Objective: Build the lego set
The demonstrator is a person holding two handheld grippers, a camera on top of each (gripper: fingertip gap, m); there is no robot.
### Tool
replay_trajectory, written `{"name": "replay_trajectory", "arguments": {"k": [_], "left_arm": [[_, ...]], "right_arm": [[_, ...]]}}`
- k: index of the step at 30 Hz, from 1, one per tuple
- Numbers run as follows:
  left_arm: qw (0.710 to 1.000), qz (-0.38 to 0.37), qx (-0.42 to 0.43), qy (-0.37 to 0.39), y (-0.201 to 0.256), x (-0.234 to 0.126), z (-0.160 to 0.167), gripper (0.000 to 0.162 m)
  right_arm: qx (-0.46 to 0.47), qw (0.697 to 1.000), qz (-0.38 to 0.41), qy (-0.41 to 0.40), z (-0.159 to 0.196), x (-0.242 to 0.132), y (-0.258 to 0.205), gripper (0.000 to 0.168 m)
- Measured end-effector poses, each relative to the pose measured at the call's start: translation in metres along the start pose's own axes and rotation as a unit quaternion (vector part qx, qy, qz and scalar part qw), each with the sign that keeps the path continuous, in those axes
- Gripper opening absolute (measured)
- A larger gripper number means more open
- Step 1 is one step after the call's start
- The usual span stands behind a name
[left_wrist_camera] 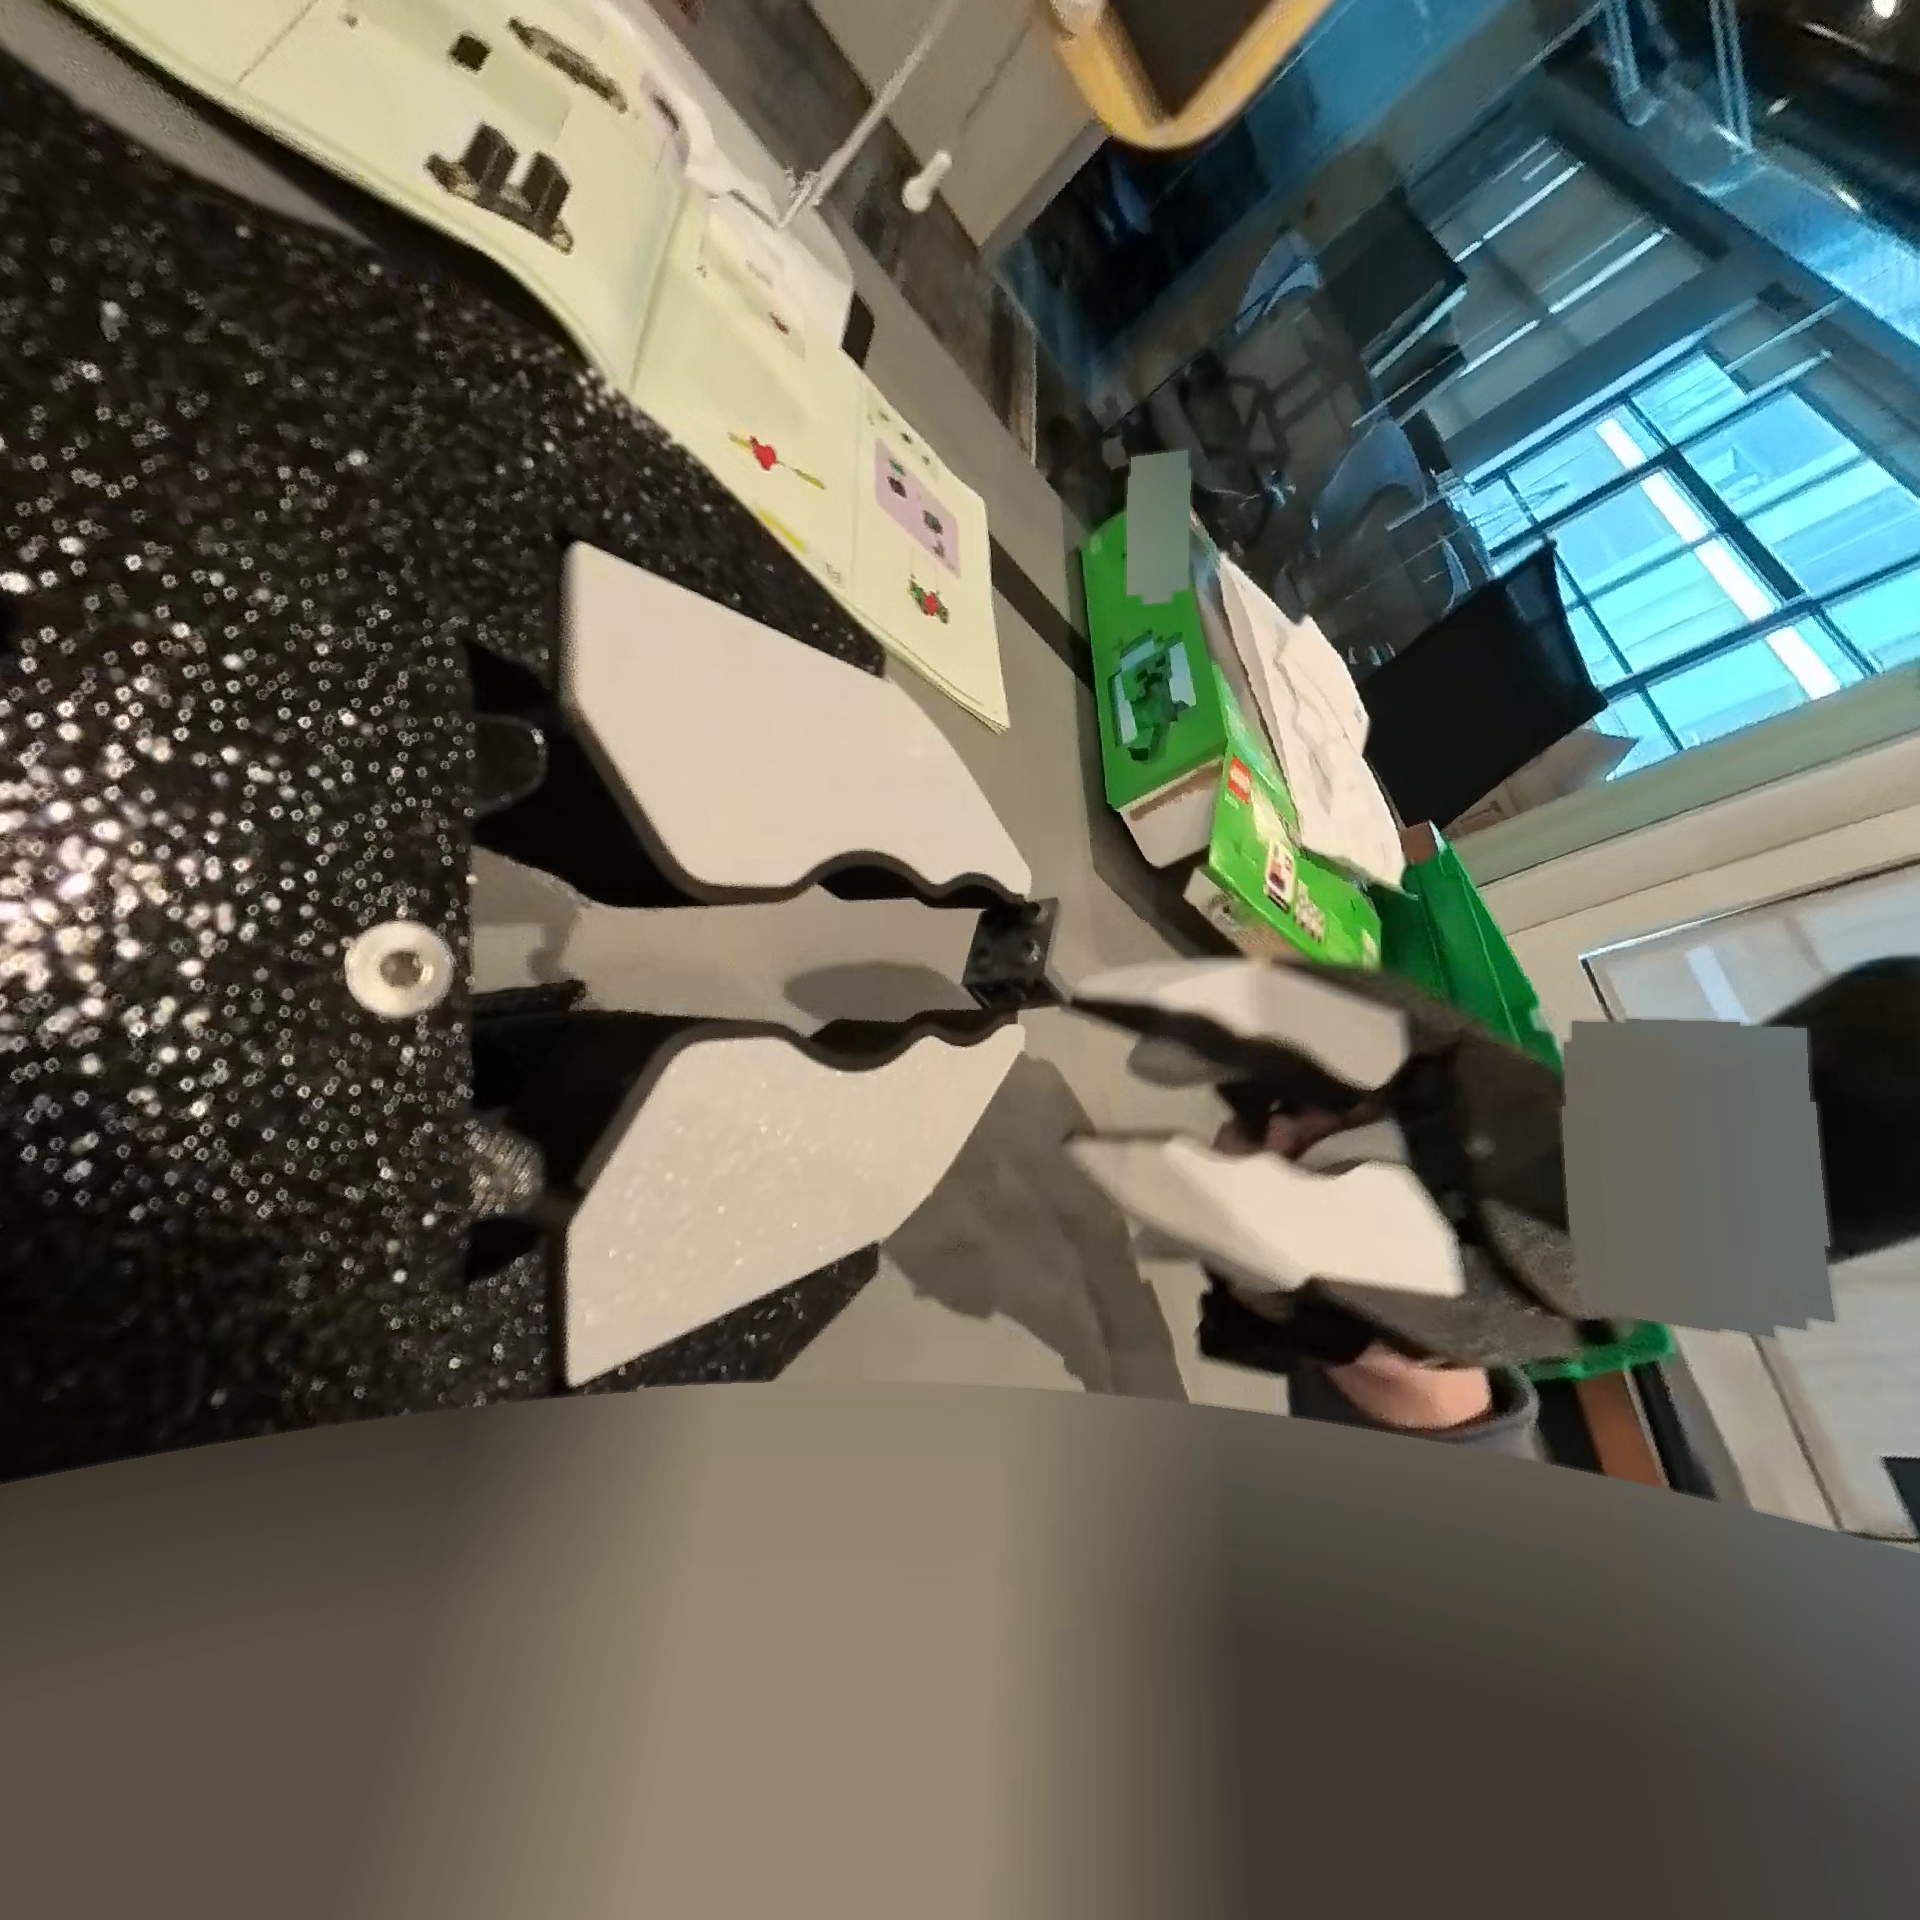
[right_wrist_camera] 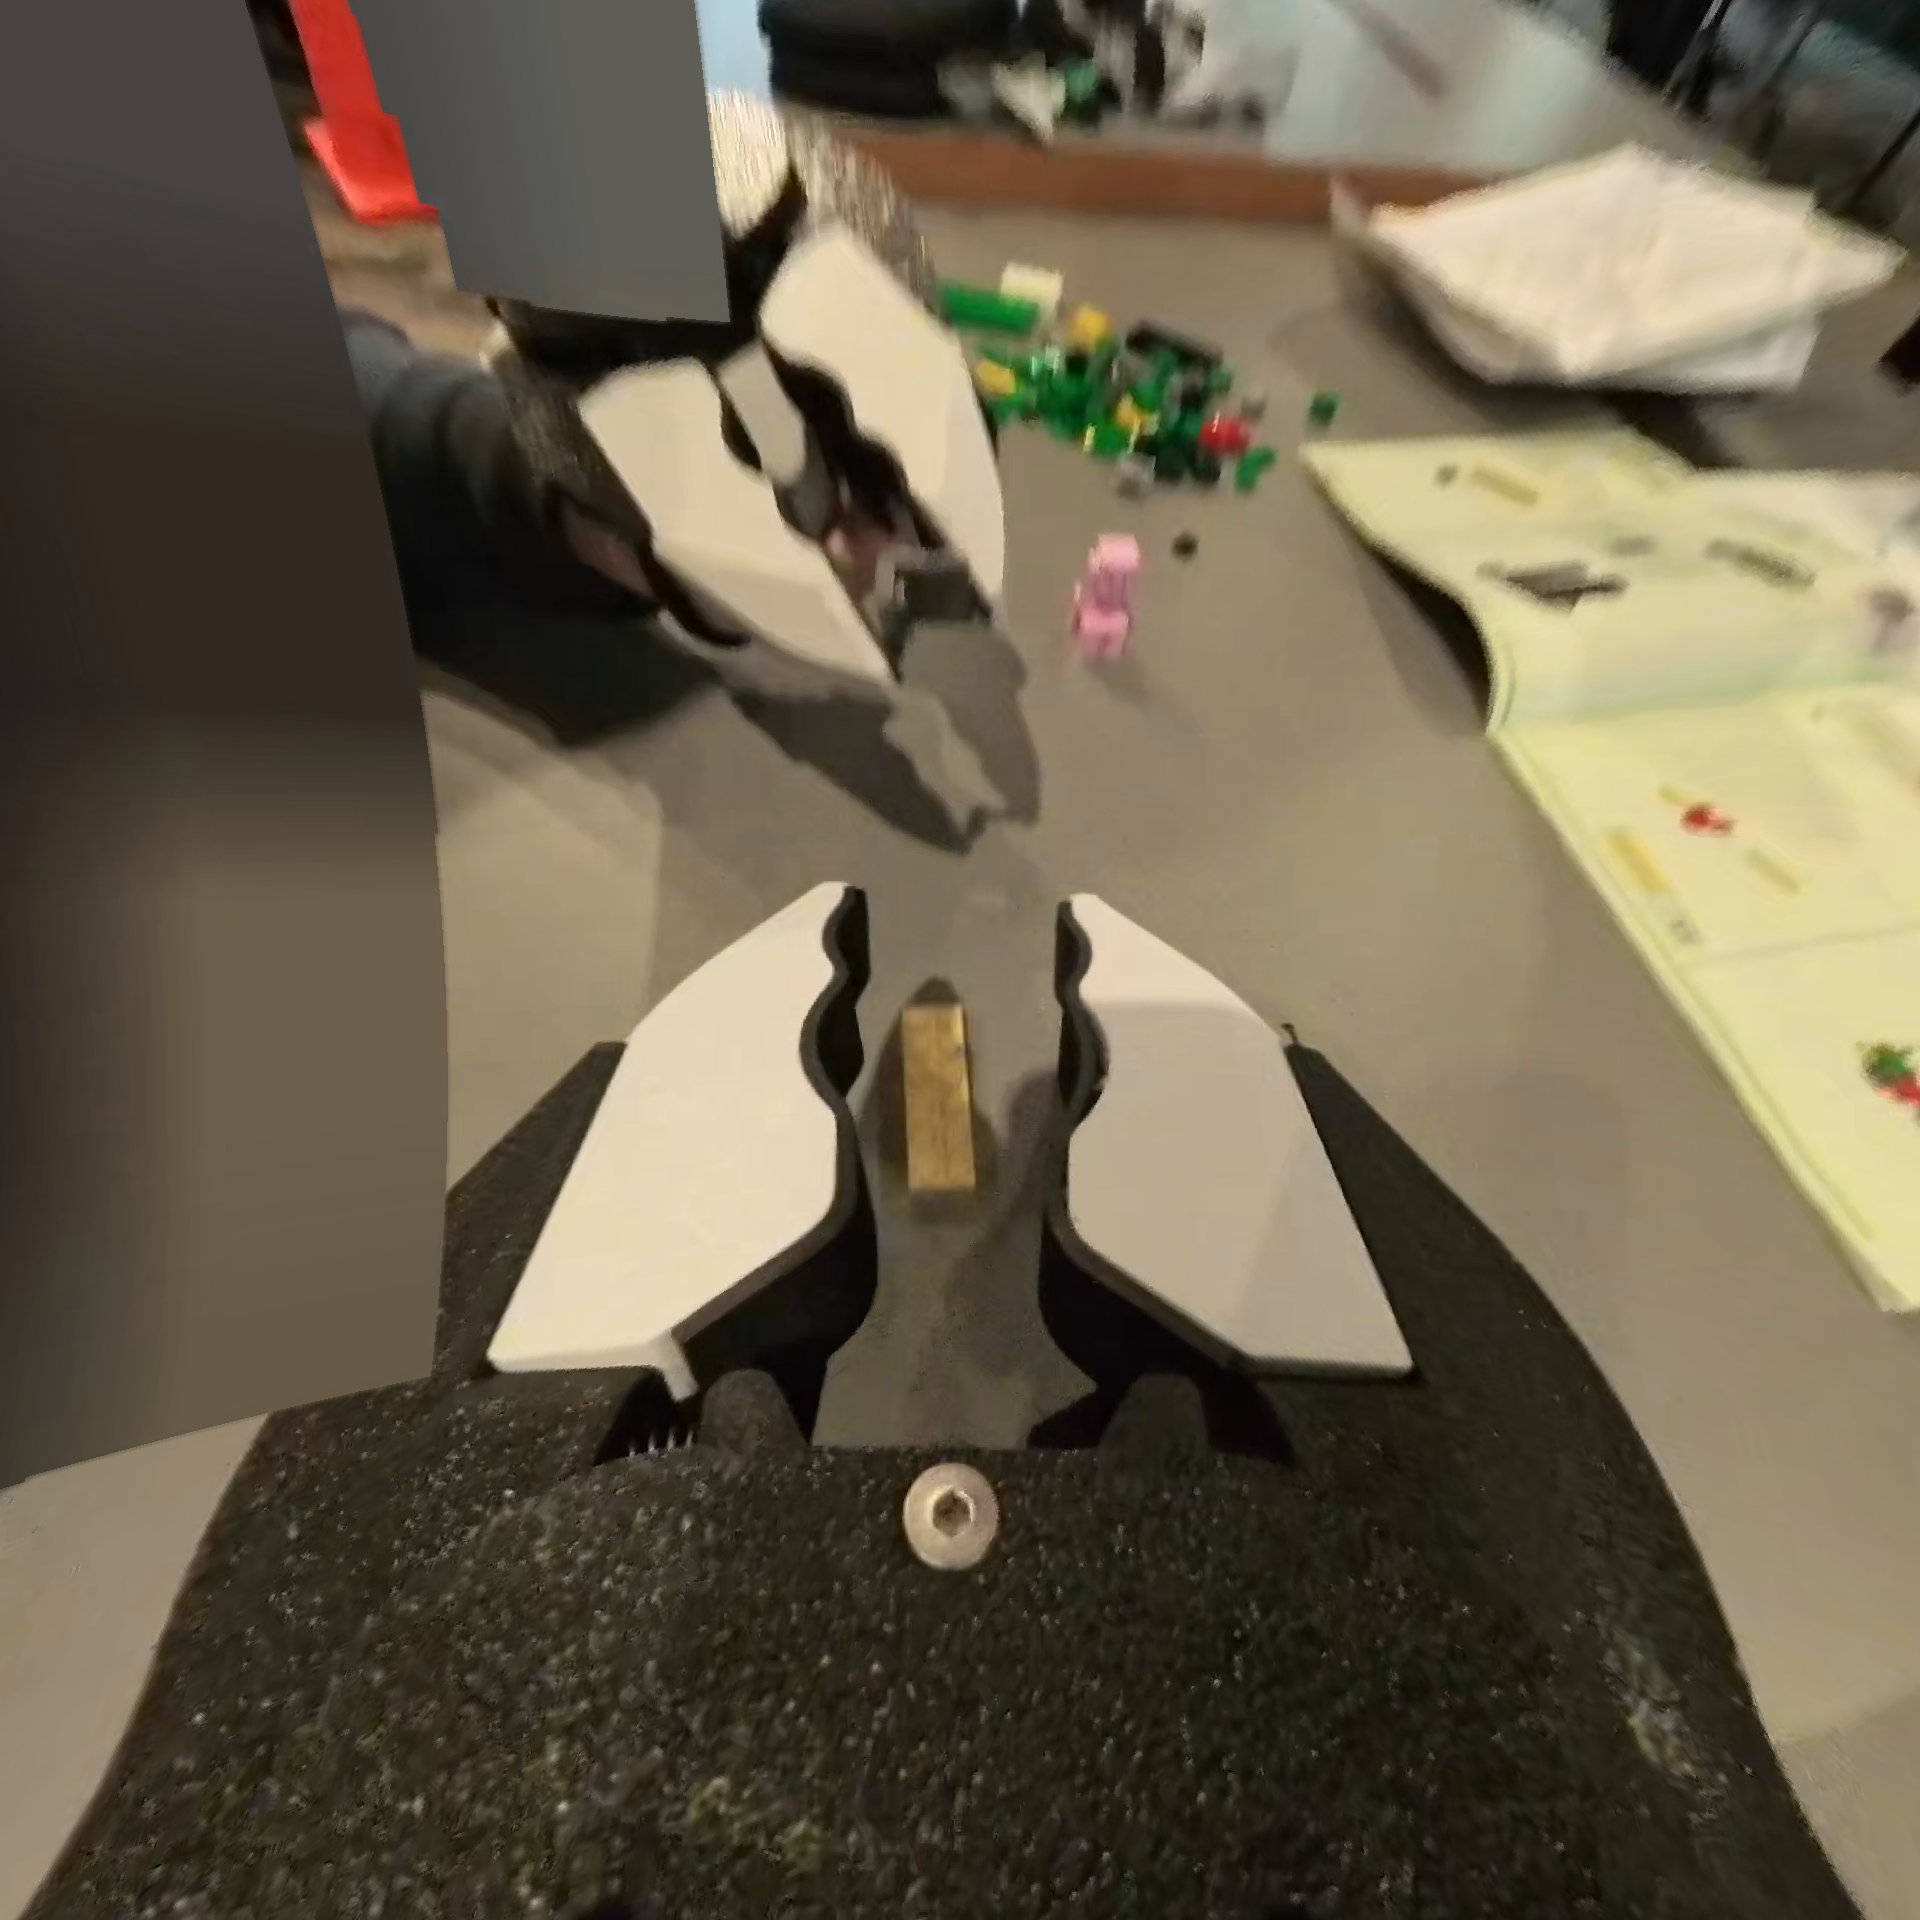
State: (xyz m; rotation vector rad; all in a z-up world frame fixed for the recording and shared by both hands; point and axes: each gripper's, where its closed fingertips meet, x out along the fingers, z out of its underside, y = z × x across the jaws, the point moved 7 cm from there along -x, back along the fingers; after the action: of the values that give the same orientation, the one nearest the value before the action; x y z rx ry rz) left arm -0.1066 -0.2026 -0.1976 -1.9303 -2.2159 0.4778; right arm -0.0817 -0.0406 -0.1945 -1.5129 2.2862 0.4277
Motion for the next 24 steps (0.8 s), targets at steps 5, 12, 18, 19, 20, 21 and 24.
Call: {"name": "replay_trajectory", "arguments": {"k": [5, 12, 18, 19, 20, 21, 24], "left_arm": [[1.0, -0.012, -0.002, 0.004, -0.006, -0.004, 0.005, 0.018], [0.999, 0.016, 0.036, 0.005, 0.002, -0.002, 0.007, 0.017], [0.999, 0.025, 0.046, 0.008, 0.003, -0.004, 0.008, 0.017], [0.999, 0.025, 0.047, 0.009, 0.003, -0.004, 0.008, 0.017], [0.998, 0.024, 0.049, 0.009, 0.003, -0.005, 0.008, 0.017], [0.998, 0.023, 0.053, 0.01, 0.003, -0.005, 0.008, 0.017], [0.997, 0.021, 0.075, -0.002, 0.005, -0.005, 0.007, 0.017]], "right_arm": [[0.032, 0.996, -0.015, -0.084, 0.028, 0.018, -0.003, 0.032], [0.02, 0.986, -0.015, -0.167, 0.043, 0.037, -0.007, 0.031], [0.011, 0.982, 0.009, -0.186, 0.05, 0.04, -0.005, 0.024], [0.008, 0.982, 0.021, -0.188, 0.05, 0.04, -0.003, 0.017], [0.009, 0.981, 0.034, -0.19, 0.05, 0.04, -0.001, 0.017], [0.018, 0.981, 0.048, -0.187, 0.049, 0.039, 0.002, 0.017], [0.098, 0.989, 0.031, -0.102, 0.039, 0.034, 0.009, 0.017]]}}
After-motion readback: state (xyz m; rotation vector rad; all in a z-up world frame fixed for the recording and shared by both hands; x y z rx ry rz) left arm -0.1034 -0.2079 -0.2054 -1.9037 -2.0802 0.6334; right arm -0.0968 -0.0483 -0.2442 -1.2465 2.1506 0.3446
